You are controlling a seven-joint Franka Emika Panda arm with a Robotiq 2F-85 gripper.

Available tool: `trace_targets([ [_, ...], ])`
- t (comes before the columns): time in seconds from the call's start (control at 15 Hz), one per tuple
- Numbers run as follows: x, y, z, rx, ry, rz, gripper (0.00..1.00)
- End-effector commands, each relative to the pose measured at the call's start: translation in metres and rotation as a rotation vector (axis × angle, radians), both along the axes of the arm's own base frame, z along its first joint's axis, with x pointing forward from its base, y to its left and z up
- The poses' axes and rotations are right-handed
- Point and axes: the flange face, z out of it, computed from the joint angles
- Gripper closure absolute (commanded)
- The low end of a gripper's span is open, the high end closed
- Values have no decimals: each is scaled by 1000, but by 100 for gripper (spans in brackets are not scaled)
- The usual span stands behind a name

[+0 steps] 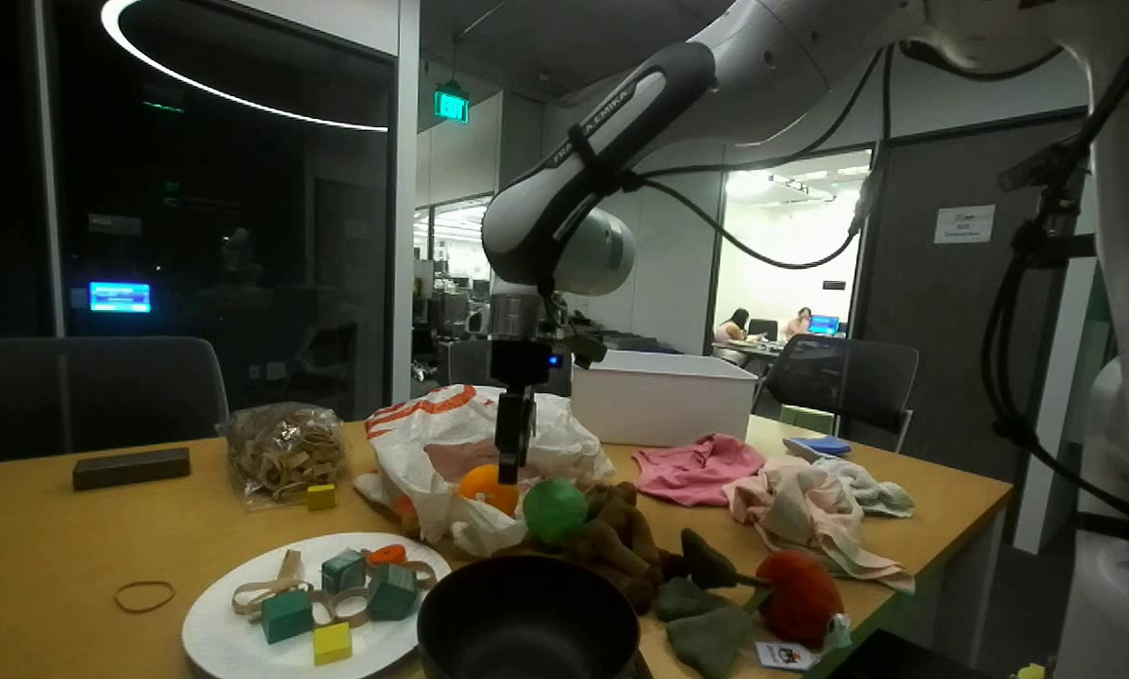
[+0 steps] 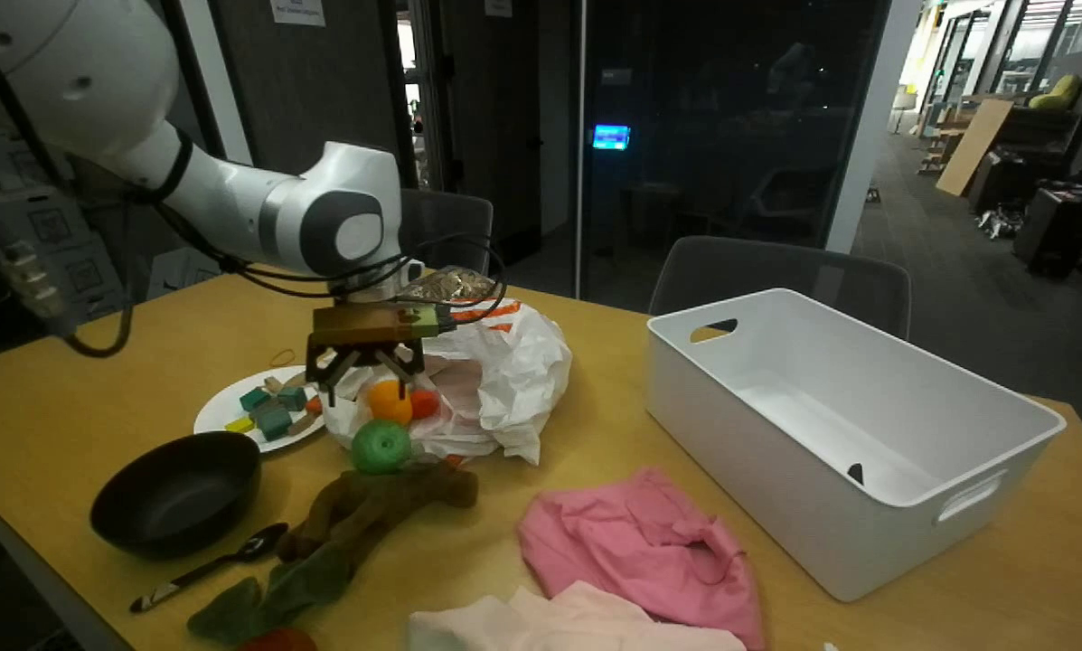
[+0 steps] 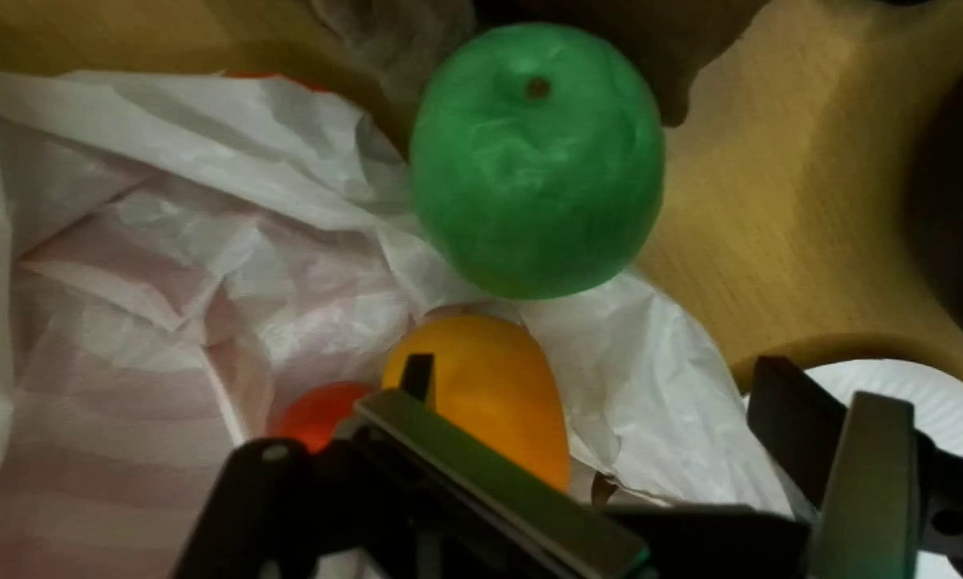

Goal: Push the plastic backward, then put the apple and moose toy in the plastic bag

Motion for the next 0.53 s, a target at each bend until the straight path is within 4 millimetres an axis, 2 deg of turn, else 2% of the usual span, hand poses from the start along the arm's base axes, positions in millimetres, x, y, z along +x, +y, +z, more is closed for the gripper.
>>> trace_targets([
  [0.0,32,3,-7,-8,-36,53,0],
  [0.33,49,-2,-23,-39,-56,86,0],
  [0.4,51,-4,-24,-38,-50,90,25],
  [0.47,53,-7,-25,-41,-54,90,25],
])
